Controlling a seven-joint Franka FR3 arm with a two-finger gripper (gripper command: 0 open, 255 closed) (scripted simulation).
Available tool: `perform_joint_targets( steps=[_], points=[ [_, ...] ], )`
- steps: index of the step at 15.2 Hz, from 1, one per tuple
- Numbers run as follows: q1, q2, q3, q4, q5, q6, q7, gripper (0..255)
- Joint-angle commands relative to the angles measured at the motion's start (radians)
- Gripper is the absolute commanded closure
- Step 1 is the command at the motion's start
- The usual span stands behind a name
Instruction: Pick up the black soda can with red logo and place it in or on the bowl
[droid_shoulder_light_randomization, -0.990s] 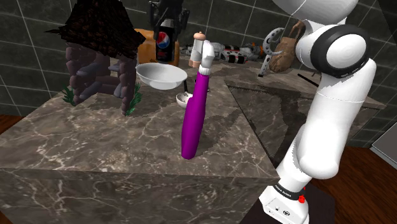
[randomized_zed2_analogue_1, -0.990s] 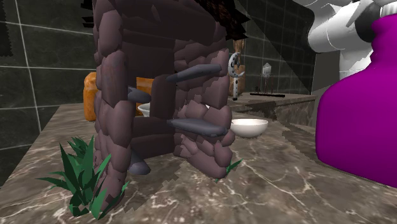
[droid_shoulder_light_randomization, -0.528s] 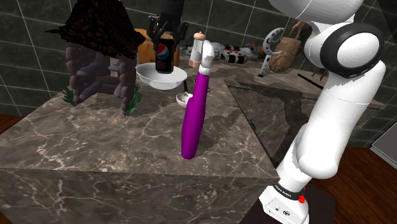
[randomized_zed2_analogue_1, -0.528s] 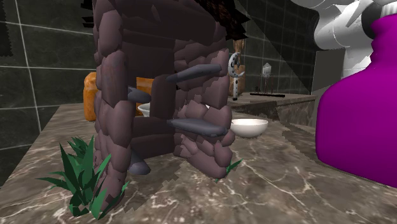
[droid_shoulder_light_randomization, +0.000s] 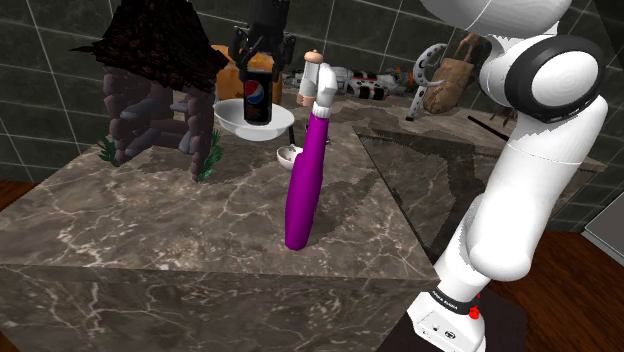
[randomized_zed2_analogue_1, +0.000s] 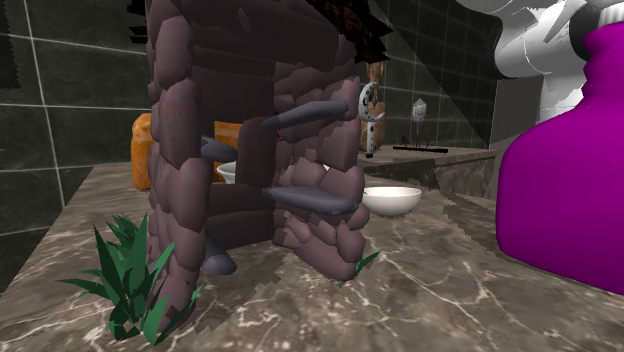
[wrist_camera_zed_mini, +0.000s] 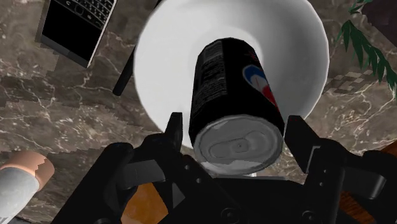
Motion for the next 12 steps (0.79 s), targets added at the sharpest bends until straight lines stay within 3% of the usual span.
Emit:
perform_joint_targets(
  steps=[1, 5, 9, 12],
  points=[
    [0.0, 0.0, 0.0, 0.0, 0.0, 0.0, 0.0, 0],
    [0.0, 0.0, 0.0, 0.0, 0.0, 0.0, 0.0, 0],
    [0.024, 0.065, 0.01, 0.223, -0.025, -0.161, 0.006, 0],
    [0.024, 0.065, 0.009, 0.223, -0.025, -0.161, 0.006, 0]
  ],
)
